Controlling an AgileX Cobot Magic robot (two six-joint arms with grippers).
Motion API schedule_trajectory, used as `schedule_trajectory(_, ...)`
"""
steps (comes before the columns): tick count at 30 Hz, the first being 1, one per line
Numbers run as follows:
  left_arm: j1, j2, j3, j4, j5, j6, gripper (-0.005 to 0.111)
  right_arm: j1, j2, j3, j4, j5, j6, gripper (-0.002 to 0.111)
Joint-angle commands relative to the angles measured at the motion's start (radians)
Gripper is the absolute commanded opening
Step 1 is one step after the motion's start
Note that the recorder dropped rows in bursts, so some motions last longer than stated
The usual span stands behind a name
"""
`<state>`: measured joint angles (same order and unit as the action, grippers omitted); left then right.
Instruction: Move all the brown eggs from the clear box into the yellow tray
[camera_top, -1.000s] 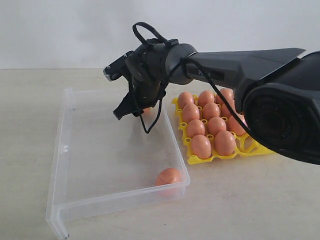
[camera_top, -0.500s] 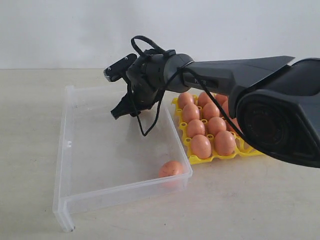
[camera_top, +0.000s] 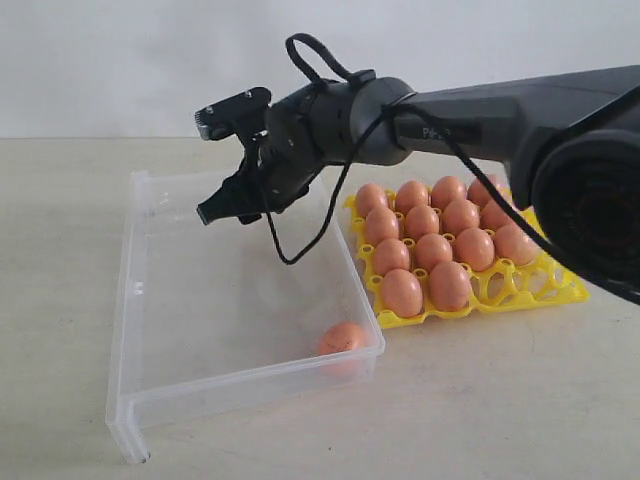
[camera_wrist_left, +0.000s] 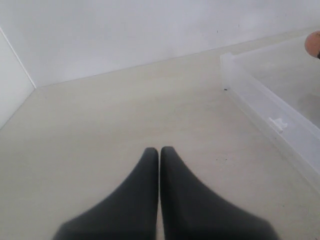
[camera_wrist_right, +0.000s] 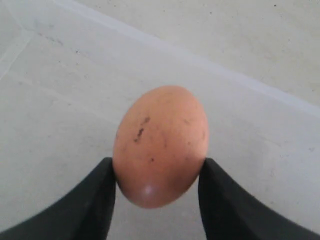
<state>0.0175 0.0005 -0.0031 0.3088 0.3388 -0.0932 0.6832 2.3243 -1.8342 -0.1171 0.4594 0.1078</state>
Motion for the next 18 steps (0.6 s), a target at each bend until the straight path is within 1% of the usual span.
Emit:
schedule_trajectory(1,-0.004,-0.001,0.003,-0.002,-0.003,-0.005,0.001,-0.005,-0.086,0.193,0.024,-0.164,-0.013,0.0)
schedule_trajectory(2,-0.004,-0.001,0.003,-0.002,-0.003,-0.005,0.001,-0.005,-0.115,0.255,0.024,-0.225,-0.013,0.0)
schedule_trajectory(3,-0.004,-0.001,0.003,-0.002,-0.003,-0.005,0.001,-0.005,-0.15,0.34,0.024,-0.329,-0.02,0.0)
schedule_trajectory(8,-0.004,-0.001,0.003,-0.002,-0.003,-0.005,0.001,-0.005,-0.261,0.59,0.027,-0.722,-0.008,0.0)
schedule_trajectory(11,-0.004,-0.001,0.003,-0.002,-0.003,-0.005,0.001,-0.007,-0.324,0.74,0.027,-0.919,0.011,0.0)
schedule_trajectory(13,-0.004,-0.001,0.003,-0.002,-0.003,-0.005,0.001,-0.015,-0.354,0.812,0.027,-1.008,0.036,0.0)
schedule_trajectory(16,-0.004,-0.001,0.003,-0.002,-0.003,-0.005,0.001,-0.037,-0.363,0.894,0.017,-1.092,0.103,0.0)
schedule_trajectory(18,-0.004,-0.001,0.003,-0.002,-0.003,-0.005,0.001,-0.057,-0.363,0.939,-0.037,-1.137,0.158,0.0)
